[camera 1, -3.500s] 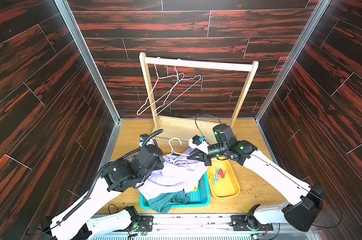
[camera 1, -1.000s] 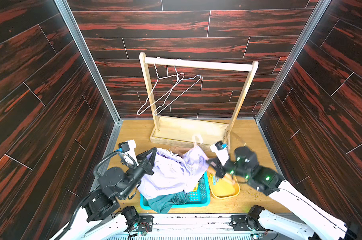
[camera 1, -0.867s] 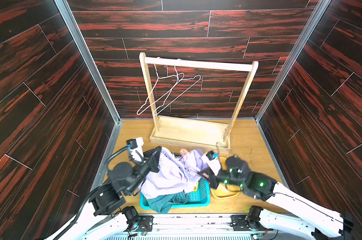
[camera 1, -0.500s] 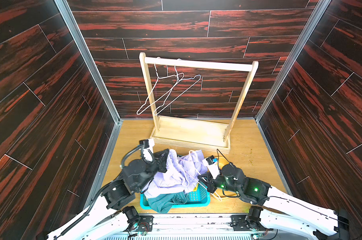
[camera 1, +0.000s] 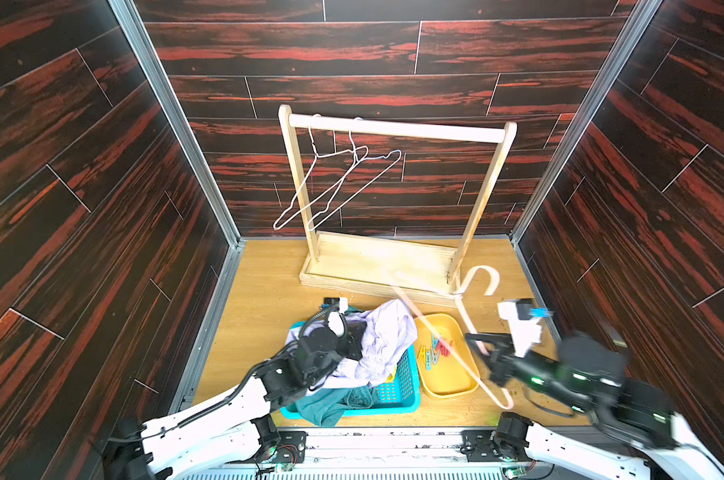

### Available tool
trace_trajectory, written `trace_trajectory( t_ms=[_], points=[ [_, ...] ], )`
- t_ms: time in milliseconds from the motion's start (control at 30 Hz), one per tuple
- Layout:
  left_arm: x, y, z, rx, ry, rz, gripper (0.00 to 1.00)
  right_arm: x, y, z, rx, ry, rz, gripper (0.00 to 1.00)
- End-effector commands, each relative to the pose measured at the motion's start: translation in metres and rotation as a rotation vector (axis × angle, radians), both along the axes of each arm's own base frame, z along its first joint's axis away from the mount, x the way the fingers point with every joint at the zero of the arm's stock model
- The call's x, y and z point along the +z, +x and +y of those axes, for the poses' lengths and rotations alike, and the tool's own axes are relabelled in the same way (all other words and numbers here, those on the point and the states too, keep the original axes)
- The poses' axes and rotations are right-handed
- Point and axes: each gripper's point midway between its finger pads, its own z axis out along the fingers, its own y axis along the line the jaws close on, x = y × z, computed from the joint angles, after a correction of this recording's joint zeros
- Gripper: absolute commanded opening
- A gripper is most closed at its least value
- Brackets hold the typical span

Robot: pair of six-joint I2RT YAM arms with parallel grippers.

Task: Remove the clothespins securing shorts to the hanger
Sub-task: Place the shorts in the basket.

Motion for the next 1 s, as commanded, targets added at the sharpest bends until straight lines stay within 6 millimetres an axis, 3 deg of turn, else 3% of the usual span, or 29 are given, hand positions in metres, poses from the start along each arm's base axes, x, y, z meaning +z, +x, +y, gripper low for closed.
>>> trace_trajectory(
  t_ms=[0,167,367,433,567,667,733,767,833,967],
  points=[
    [-0.025,-0.008,-0.015,-0.036,-0.003,0.032,0.0,-0.028,0.008,-0.022,-0.099,-0.154,0.028,0.0],
    [-0.09,-0.021,-0.022,-0.056,0.091,0.144,0.0,-0.034,0.024,0.005,-0.079,-0.242,0.013,0.0],
    [-0.159,-0.02,0.006,0.066,0.166,0.234,0.0,-0.054,0.044,0.05,0.004,-0.297,0.044,0.0],
    [-0.175,-0.022,0.011,0.089,0.188,0.269,0.0,-0.057,0.054,0.059,0.036,-0.253,0.091,0.0],
    [-0.194,-0.023,0.015,0.124,0.185,0.318,0.0,-0.057,0.073,0.06,0.045,-0.198,0.107,0.0],
    [-0.187,-0.021,0.014,0.125,0.203,0.311,0.0,-0.052,0.083,0.056,0.037,-0.199,0.101,0.0],
    [-0.172,-0.021,0.009,0.1,0.203,0.294,0.0,-0.046,0.085,0.055,0.039,-0.195,0.092,0.0],
    [-0.164,-0.021,0.007,0.082,0.21,0.285,0.06,-0.043,0.085,0.054,0.039,-0.194,0.084,0.0],
    [-0.139,-0.022,0.005,0.047,0.235,0.247,0.39,-0.037,0.085,0.052,0.035,-0.2,0.066,0.0],
    [-0.091,-0.022,0.014,0.024,0.264,0.158,0.81,-0.026,0.086,0.047,0.028,-0.212,0.031,0.0]
  ],
)
